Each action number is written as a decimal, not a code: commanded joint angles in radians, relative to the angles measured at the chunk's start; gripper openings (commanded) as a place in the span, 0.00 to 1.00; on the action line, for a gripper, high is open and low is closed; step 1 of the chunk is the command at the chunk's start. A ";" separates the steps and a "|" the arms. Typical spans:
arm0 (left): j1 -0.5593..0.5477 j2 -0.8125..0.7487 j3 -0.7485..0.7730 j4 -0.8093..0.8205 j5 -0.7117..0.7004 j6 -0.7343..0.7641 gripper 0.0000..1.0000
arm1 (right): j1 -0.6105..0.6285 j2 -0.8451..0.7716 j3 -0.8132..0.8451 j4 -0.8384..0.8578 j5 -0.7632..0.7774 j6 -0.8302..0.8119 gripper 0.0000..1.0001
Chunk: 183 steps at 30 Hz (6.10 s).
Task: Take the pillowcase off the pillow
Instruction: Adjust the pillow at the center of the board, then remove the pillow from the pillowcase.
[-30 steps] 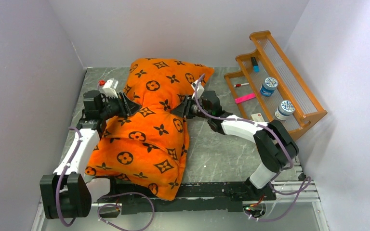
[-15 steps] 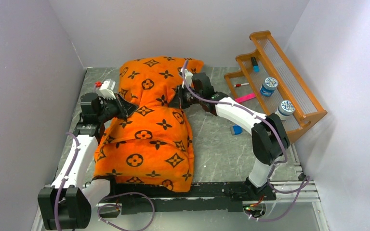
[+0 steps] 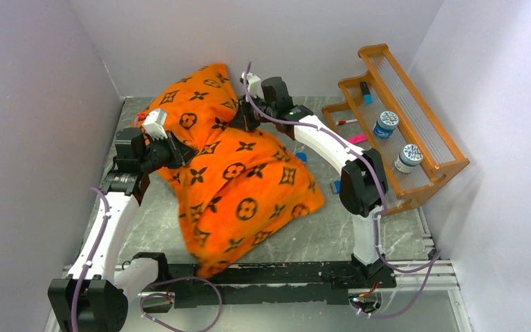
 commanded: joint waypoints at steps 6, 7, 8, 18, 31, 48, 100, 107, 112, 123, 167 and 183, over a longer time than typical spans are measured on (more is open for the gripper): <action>-0.060 0.079 0.084 0.187 0.087 0.010 0.05 | 0.029 0.091 0.218 0.236 -0.106 -0.044 0.00; -0.060 0.092 0.088 0.186 0.074 0.023 0.05 | 0.028 0.096 0.206 0.256 -0.105 -0.040 0.00; -0.060 0.102 0.090 0.186 0.059 0.035 0.05 | 0.028 0.098 0.189 0.274 -0.096 -0.033 0.00; -0.109 0.166 0.083 0.123 0.026 0.175 0.23 | 0.004 0.098 0.217 0.116 0.111 -0.083 0.60; -0.228 0.017 0.067 0.021 -0.129 0.338 0.80 | 0.002 -0.380 -0.231 0.032 0.361 -0.143 0.89; -0.294 -0.065 0.090 -0.129 -0.362 0.243 0.95 | 0.002 -0.944 -0.790 -0.170 0.557 -0.065 0.94; -0.285 -0.147 0.039 -0.016 -0.187 0.361 0.96 | 0.174 -0.516 -0.665 0.314 0.400 -0.103 0.99; -0.319 -0.055 0.115 -0.065 -0.136 0.381 0.96 | 0.174 -0.716 -0.792 0.253 0.534 -0.078 1.00; -0.425 -0.012 0.188 -0.130 -0.242 0.420 0.96 | 0.174 -0.797 -0.840 0.222 0.601 -0.058 1.00; -0.714 0.180 0.381 -0.228 -0.709 0.591 0.96 | 0.171 -0.978 -0.959 0.264 0.728 -0.019 1.00; -0.649 0.262 0.267 -0.009 -0.949 0.493 0.63 | 0.248 -0.682 -0.736 0.401 0.721 0.092 0.99; -0.623 0.261 0.228 0.020 -0.859 0.473 0.49 | 0.255 -0.452 -0.626 0.301 0.765 0.100 0.78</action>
